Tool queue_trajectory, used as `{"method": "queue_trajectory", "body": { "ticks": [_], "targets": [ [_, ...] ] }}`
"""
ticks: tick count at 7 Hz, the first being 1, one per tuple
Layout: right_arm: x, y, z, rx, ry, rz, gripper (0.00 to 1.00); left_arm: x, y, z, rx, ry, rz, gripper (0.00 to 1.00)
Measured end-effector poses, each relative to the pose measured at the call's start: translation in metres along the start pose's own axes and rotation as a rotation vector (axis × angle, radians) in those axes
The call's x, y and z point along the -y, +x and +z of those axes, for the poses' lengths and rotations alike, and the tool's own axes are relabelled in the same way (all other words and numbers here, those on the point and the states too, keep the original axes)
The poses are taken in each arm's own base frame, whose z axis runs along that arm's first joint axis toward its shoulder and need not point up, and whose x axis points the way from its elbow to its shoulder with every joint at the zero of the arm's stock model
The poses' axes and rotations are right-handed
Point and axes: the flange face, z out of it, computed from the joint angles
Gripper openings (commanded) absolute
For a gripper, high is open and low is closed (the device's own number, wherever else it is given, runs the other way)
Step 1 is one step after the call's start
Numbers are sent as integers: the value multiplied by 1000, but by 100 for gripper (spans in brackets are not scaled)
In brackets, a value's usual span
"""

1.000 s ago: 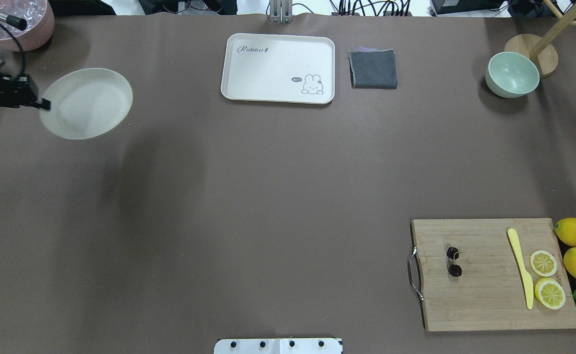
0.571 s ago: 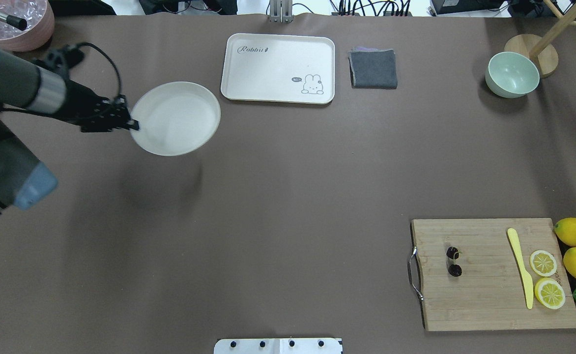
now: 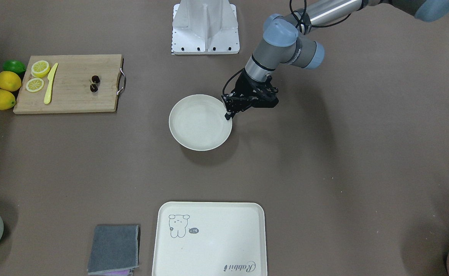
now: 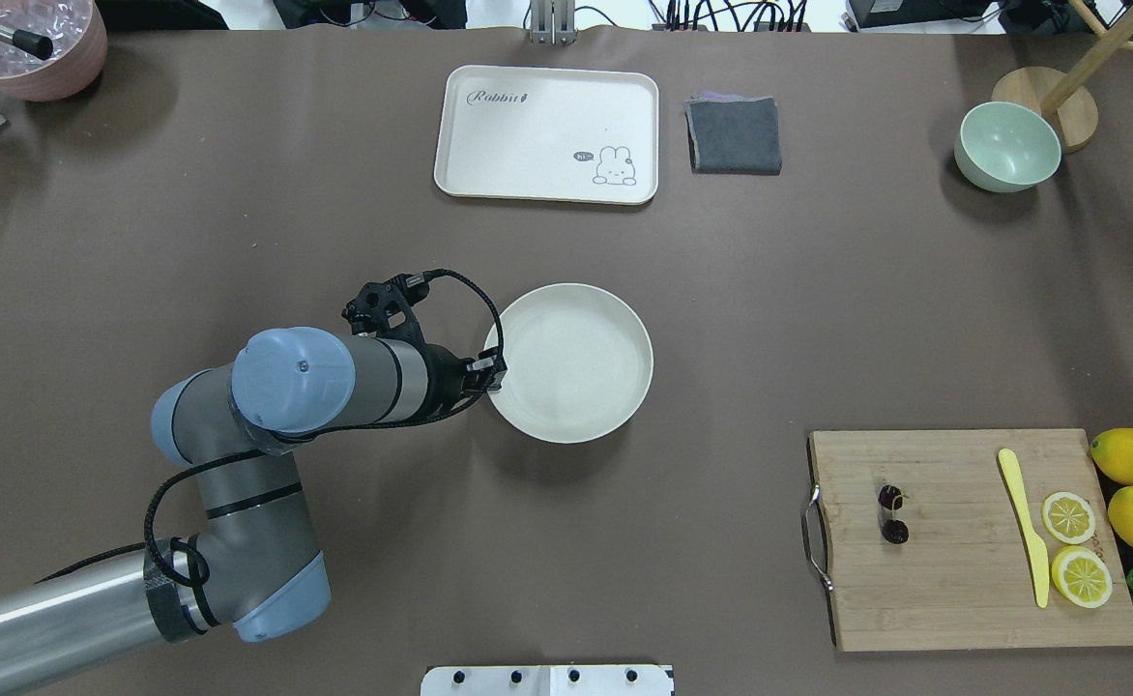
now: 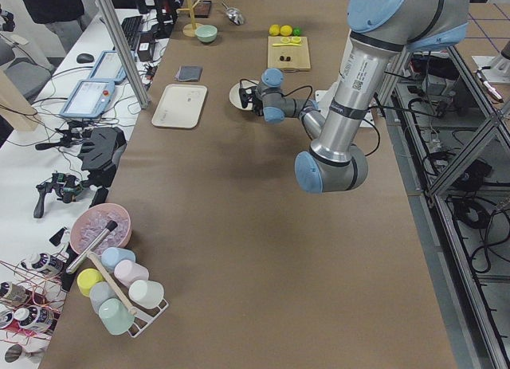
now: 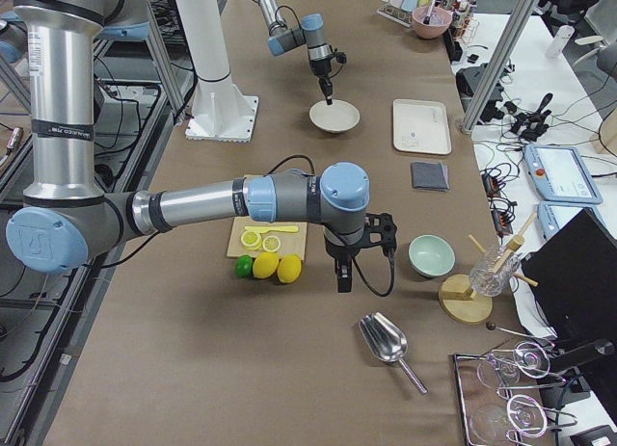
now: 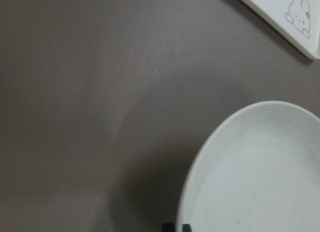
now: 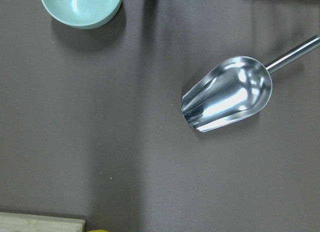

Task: Place red cherry on plate
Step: 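Carry the white plate with the left gripper to the table's middle, then release the plate with the left gripper while the right arm reaches toward the board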

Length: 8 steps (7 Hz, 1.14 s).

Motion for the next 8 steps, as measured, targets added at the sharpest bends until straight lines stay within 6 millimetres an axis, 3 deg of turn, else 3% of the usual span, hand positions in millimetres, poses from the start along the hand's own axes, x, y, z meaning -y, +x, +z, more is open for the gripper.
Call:
{"method": "queue_trajectory", "body": {
  "ticks": [1, 2, 3, 4, 6, 8],
  "targets": [
    [2, -3, -2, 3, 5, 11, 100, -3, -1, 3, 26, 4, 6, 0],
    [3, -6, -5, 7, 10, 19, 100, -3, -3, 5, 45, 6, 19, 37],
    [4, -9, -8, 11, 17, 25, 100, -3, -5, 6, 54, 7, 32, 92],
    [5, -14, -10, 13, 23, 29, 100, -3, -6, 6, 58, 9, 38, 98],
    [11, -41, -15, 22, 30, 17, 100, 3, -7, 3, 56, 24, 39, 98],
    [18, -103, -3, 46, 33, 40, 100, 35, -18, -6, 74, 96, 96, 98]
  ]
}}
